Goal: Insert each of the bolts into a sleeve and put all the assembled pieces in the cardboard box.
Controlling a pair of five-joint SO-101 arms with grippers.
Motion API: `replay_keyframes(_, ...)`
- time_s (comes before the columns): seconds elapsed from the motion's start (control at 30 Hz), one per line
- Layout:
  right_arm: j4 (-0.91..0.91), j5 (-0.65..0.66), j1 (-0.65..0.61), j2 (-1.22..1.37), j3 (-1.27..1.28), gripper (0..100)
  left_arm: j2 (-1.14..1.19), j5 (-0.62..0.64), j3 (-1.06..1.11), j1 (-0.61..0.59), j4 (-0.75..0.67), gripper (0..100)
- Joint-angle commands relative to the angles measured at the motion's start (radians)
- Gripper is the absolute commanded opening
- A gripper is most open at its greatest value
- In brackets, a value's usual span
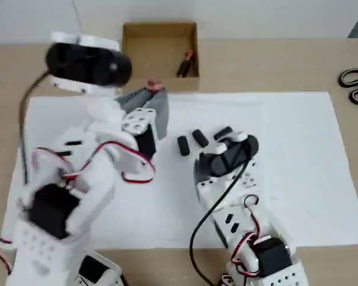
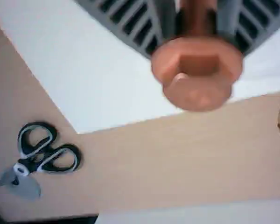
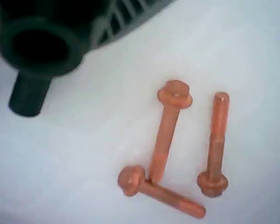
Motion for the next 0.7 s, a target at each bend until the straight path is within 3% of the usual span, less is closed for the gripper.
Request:
replay_keyframes(0.0, -0.027, -0.014, -0.010, -0.015, -0.006, 0.4, -0.048, 0.037, 0.148, 0.006, -0.144, 0)
replay_keyframes(0.27, -0.025, -0.012, -0.087, -0.015, -0.006, 0.4, -0.092, 0.080, 0.280, 0.040, -0.184, 0)
replay_keyframes(0.67, -0.025, -0.015, -0.093, -0.015, -0.006, 0.4, -0.189, 0.075, 0.490, 0.081, -0.422, 0)
